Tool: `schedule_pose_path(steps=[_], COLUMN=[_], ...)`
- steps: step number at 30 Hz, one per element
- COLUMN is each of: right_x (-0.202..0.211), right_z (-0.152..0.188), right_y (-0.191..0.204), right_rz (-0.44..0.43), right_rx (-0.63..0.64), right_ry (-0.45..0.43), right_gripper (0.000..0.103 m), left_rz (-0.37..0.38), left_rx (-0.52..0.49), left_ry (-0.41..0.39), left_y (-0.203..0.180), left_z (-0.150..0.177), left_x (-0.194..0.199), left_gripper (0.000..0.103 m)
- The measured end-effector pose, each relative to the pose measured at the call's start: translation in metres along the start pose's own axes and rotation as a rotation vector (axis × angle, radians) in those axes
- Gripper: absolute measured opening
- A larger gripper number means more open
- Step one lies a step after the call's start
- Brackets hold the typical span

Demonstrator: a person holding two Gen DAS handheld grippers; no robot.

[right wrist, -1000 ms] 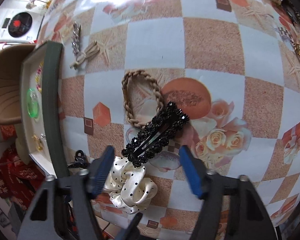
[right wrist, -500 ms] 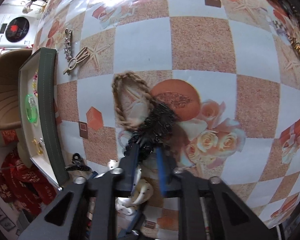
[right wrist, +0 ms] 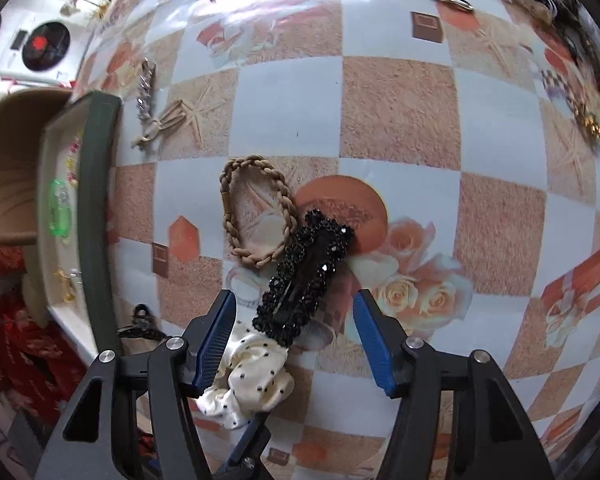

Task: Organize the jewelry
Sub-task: 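Grasp the black beaded hair clip with the right tool while the left tool grasps the white polka-dot scrunchie, then lift the scrunchie and hair clip off the table with both tools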

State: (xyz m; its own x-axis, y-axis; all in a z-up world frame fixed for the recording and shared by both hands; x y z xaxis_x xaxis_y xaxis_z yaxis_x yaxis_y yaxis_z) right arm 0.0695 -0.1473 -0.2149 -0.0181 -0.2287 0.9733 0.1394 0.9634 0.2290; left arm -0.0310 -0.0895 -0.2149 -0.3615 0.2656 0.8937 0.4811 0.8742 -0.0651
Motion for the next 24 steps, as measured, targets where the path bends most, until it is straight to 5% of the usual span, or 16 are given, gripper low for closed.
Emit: schedule_pose_path(steps=[2, 3, 4, 9, 13, 20, 24], right_x=[-0.002, -0.002, -0.002, 0.002, 0.014, 0.015, 0.015], right_z=[-0.003, -0.004, -0.005, -0.007, -0.006, 0.002, 0.004], right_y=[0.012, 0.017, 0.018, 0.012, 0.0, -0.026, -0.03], right_rz=[0.064, 0.1, 0.104, 0.053, -0.008, -0.074, -0.051], right_rx=[0.052, 0.08, 0.087, 0.062, 0.037, -0.017, -0.018], right_ry=[0.005, -0.001, -0.001, -0.018, -0.061, -0.055, -0.055], right_gripper=[0.053, 0.042, 0.038, 0.033, 0.01, 0.009, 0.017], left_rz=[0.003, 0.008, 0.019, 0.071, 0.14, 0.175, 0.184], left_rx=[-0.003, -0.002, -0.001, 0.014, 0.095, 0.189, 0.219], left_ry=[0.003, 0.003, 0.009, 0.004, 0.011, -0.006, -0.015], left_y=[-0.002, -0.002, -0.003, 0.001, 0.014, 0.031, 0.041], left_z=[-0.001, -0.001, -0.003, -0.003, -0.006, -0.009, -0.01], left_x=[-0.002, -0.002, -0.002, 0.002, 0.009, 0.029, 0.041], left_gripper=[0.078, 0.062, 0.057, 0.027, 0.023, 0.023, 0.023])
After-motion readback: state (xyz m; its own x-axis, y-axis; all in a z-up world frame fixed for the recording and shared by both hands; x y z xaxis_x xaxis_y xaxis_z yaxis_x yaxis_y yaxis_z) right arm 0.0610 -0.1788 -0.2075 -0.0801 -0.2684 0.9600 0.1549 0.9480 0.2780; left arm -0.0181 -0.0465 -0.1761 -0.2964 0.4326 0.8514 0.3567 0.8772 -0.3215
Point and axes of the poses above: each gripper's, at about its wrist camera, not at the fingertips, and x roughly against the way its jaws point, y to its left, z to its underside, the point moved 1 cm from there along -x, roughly the way its jaws point, and after that the axes turned 5 degrees about -y, right-handed, at the moved point
